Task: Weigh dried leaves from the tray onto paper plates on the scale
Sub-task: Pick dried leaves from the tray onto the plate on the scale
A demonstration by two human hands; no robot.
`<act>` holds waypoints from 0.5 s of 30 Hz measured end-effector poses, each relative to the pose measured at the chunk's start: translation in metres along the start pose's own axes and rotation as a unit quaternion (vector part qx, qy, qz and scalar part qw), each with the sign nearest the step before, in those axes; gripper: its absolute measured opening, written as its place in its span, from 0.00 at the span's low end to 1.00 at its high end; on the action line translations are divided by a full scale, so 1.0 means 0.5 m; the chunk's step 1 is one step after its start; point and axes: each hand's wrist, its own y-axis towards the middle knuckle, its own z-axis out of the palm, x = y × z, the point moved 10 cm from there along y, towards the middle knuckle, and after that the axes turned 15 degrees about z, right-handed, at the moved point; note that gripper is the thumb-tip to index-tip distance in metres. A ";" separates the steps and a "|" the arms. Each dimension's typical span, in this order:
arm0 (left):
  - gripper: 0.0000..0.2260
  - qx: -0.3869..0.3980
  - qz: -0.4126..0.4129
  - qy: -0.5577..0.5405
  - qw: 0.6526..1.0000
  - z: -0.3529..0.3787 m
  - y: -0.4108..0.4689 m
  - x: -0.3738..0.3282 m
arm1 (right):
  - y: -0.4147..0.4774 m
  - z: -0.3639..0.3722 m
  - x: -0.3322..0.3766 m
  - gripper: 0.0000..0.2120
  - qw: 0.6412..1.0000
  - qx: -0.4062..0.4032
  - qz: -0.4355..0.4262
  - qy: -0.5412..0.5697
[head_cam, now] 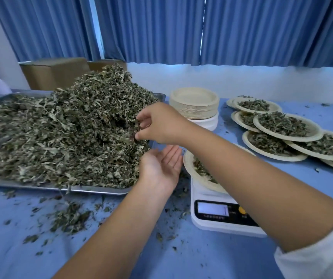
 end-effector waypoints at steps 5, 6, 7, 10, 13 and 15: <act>0.19 0.000 -0.006 0.005 1.000 0.002 0.001 0.001 | -0.017 -0.050 -0.086 0.10 0.999 -0.031 0.028 -0.018; 0.19 0.002 -0.006 0.005 1.000 0.003 0.001 0.002 | -0.027 -0.061 -0.114 0.09 0.999 -0.025 0.040 -0.023; 0.19 0.004 -0.006 0.005 1.000 0.004 0.000 0.004 | -0.037 -0.070 -0.143 0.08 0.998 -0.015 0.053 -0.030; 0.19 0.002 -0.005 0.010 1.000 0.003 0.001 0.007 | -0.065 -0.099 -0.222 0.05 0.994 0.006 0.095 -0.045; 0.18 0.005 -0.001 0.015 1.000 0.000 0.002 0.006 | -0.085 -0.133 -0.269 0.03 0.992 0.001 0.117 -0.048; 0.17 0.009 0.001 0.029 1.000 -0.001 0.002 0.005 | -0.093 -0.164 -0.295 0.03 0.990 -0.014 0.134 -0.039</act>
